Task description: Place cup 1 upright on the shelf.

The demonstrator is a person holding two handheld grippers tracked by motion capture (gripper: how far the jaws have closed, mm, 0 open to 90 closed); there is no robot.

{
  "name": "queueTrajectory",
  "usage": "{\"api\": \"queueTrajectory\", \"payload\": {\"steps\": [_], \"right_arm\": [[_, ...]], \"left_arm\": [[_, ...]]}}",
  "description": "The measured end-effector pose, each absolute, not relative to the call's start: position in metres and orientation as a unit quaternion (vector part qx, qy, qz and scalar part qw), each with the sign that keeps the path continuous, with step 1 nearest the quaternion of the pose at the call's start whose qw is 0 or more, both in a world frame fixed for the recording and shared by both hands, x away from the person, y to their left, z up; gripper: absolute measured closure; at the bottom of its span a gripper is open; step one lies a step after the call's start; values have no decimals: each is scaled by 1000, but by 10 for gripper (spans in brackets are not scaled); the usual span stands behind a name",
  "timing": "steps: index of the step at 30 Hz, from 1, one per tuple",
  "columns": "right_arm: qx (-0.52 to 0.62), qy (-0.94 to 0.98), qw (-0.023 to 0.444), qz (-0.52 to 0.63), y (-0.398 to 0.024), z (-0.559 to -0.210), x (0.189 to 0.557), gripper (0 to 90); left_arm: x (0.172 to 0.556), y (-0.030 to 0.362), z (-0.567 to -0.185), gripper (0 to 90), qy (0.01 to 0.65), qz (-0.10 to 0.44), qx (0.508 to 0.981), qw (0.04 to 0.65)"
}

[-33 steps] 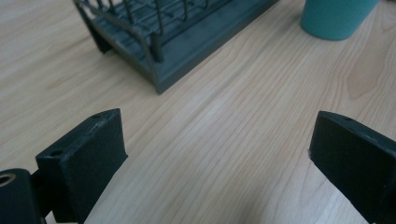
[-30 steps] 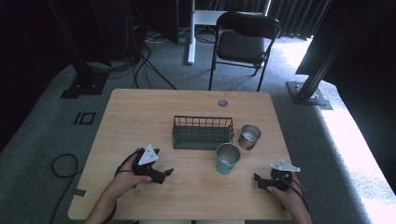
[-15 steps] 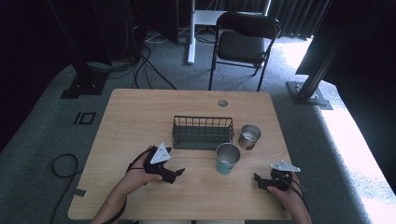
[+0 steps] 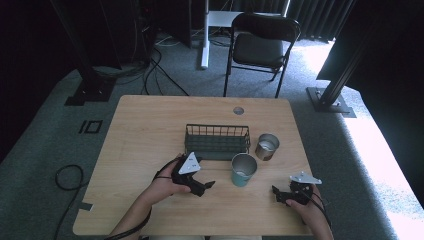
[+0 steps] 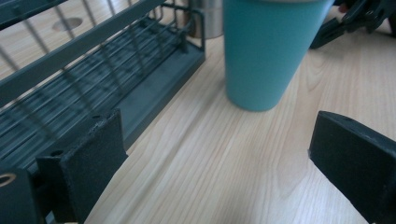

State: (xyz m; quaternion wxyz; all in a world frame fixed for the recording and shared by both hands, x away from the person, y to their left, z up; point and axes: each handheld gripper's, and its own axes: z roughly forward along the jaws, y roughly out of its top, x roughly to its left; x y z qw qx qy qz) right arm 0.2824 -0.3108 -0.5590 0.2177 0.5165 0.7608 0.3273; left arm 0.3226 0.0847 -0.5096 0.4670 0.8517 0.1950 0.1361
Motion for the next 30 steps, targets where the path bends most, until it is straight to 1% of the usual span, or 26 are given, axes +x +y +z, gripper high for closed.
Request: {"api": "queueTrajectory", "payload": {"steps": [30], "right_arm": [[516,761,218,327,-311,-559,282,109]], "left_arm": [[328,34,-501,42,160,104,847,496]]}}
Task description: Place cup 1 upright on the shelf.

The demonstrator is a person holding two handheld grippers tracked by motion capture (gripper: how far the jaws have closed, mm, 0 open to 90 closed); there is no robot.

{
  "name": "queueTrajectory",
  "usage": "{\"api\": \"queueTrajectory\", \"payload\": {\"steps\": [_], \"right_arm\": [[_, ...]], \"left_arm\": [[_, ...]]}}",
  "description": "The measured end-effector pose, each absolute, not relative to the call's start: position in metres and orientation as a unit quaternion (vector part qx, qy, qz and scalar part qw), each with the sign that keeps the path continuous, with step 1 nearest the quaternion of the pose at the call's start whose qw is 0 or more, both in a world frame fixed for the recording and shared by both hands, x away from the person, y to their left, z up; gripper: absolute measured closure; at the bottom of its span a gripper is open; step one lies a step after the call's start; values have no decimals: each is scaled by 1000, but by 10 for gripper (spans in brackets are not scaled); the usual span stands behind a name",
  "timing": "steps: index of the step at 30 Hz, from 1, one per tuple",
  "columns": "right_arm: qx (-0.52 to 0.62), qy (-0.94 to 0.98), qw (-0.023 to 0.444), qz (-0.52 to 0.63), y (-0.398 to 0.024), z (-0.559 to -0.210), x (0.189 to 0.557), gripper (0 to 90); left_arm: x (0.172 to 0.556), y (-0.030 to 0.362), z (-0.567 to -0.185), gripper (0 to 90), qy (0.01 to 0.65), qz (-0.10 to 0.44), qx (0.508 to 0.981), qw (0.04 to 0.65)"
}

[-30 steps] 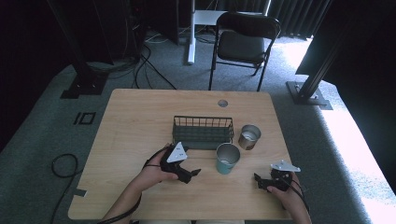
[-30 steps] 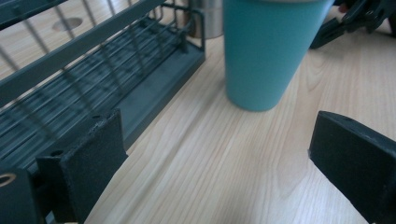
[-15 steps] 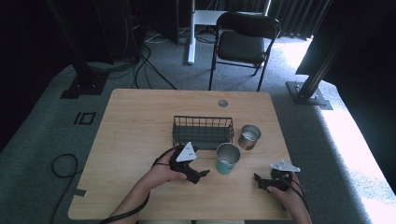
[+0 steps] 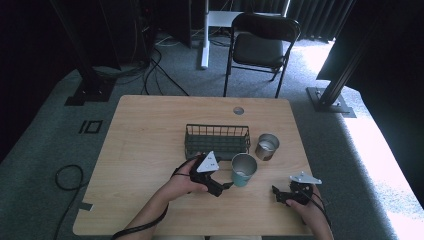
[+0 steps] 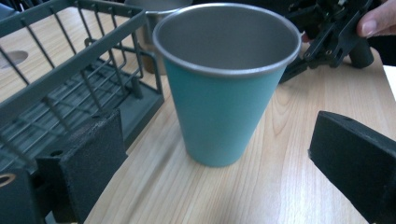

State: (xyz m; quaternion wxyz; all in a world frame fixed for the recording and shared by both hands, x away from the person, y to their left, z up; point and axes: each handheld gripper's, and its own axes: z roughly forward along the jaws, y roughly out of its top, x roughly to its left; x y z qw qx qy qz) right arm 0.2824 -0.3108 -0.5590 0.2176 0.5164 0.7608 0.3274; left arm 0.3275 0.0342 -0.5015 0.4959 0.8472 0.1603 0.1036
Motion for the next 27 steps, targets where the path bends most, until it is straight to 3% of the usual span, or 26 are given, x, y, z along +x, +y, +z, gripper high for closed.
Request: {"api": "queueTrajectory", "payload": {"steps": [27], "right_arm": [[517,760,217,328,-311,-559,282,109]], "left_arm": [[339,3,-504,42,151,98,847,500]]}}
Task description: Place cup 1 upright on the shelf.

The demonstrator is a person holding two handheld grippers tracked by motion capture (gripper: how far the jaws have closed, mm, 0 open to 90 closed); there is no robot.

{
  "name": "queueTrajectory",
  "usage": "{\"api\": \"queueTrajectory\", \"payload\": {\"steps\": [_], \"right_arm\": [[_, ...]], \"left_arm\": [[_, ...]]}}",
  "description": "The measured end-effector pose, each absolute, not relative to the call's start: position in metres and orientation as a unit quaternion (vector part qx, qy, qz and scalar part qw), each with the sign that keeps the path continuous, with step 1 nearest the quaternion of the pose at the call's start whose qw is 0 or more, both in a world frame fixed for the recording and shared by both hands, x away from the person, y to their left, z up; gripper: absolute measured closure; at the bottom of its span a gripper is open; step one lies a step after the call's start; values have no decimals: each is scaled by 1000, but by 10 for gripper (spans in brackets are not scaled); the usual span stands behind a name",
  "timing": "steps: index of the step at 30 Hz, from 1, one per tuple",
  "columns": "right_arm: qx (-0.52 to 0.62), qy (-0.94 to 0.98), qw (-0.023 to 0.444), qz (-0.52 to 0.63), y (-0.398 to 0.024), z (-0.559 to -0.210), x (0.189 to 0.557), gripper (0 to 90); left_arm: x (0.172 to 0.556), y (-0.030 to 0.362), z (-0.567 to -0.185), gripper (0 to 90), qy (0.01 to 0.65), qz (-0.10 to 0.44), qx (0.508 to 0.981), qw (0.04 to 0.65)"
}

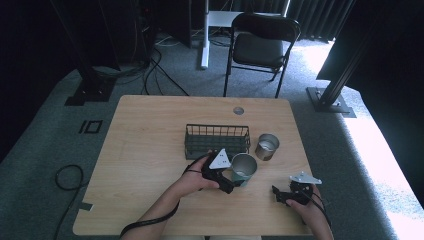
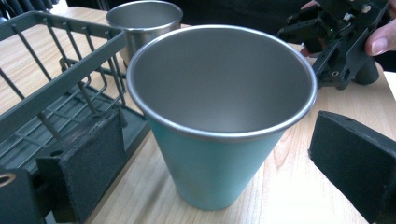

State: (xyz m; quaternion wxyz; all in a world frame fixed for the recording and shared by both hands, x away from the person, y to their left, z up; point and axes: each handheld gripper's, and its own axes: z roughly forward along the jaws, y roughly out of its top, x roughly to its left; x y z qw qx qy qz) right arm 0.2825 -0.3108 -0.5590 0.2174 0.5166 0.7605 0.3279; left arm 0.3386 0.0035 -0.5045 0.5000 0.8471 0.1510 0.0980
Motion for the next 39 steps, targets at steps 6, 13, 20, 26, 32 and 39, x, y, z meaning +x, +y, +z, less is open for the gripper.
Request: {"api": "queueTrajectory", "payload": {"steps": [6,13,20,26,32,39], "right_arm": [[517,760,218,328,-311,-559,282,109],[517,760,217,328,-311,-559,282,109],[517,760,217,328,-311,-559,282,109],[517,760,217,328,-311,-559,282,109],[517,760,217,328,-311,-559,282,109],[517,760,217,328,-311,-559,282,109]], "left_arm": [[341,-2,-505,42,150,103,847,499],[341,-9,-506,42,145,102,848,499],[345,-17,-506,42,142,104,848,501],[346,-23,-506,43,137,103,848,501],[347,-26,-506,61,140,101,846,505],[348,-28,-506,113,144,103,844,506]]}}
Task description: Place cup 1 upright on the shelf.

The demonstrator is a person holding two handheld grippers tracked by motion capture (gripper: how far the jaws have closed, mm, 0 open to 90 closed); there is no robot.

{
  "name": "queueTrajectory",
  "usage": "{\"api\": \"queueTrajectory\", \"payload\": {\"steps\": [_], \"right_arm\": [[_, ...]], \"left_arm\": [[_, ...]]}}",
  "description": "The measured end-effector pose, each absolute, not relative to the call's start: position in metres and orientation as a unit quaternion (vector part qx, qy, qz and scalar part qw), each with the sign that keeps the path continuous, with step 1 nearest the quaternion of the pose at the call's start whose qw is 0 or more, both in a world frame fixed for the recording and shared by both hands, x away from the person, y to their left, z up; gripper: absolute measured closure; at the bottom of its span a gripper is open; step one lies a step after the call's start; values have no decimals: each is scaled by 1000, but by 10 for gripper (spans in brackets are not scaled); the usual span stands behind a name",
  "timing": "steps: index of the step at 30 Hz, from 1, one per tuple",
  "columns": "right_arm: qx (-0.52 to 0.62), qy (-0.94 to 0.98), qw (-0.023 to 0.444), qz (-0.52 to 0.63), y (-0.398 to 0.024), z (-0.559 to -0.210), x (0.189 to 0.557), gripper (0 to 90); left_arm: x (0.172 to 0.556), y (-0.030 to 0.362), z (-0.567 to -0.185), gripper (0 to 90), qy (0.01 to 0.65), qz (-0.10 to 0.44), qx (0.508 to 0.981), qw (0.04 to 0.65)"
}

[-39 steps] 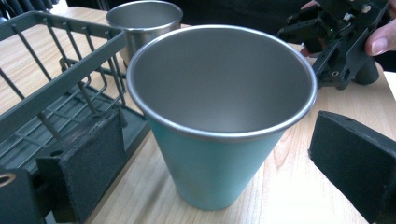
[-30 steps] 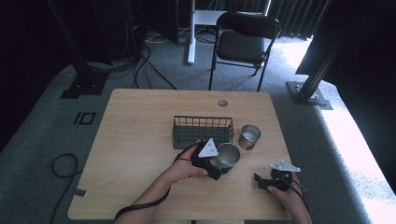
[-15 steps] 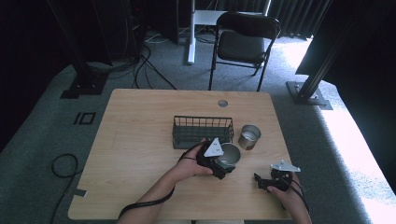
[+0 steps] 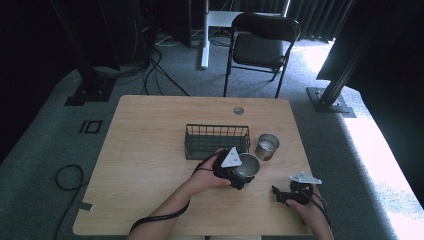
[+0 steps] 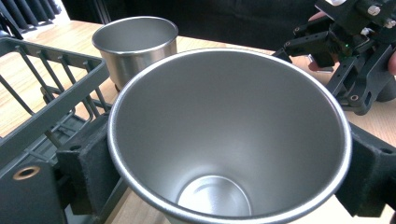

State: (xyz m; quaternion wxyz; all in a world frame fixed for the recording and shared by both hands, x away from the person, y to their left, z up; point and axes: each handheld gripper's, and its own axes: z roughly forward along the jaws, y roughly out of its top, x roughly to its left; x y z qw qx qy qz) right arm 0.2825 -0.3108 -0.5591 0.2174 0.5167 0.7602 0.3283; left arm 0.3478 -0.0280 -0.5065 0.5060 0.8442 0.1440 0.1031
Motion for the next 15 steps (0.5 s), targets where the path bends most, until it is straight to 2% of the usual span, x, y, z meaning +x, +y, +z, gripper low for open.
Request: {"api": "queueTrajectory", "payload": {"steps": [15], "right_arm": [[517,760,218,328,-311,-559,283,109]], "left_arm": [[348,-23,-497,136,146,89,840,514]]}}
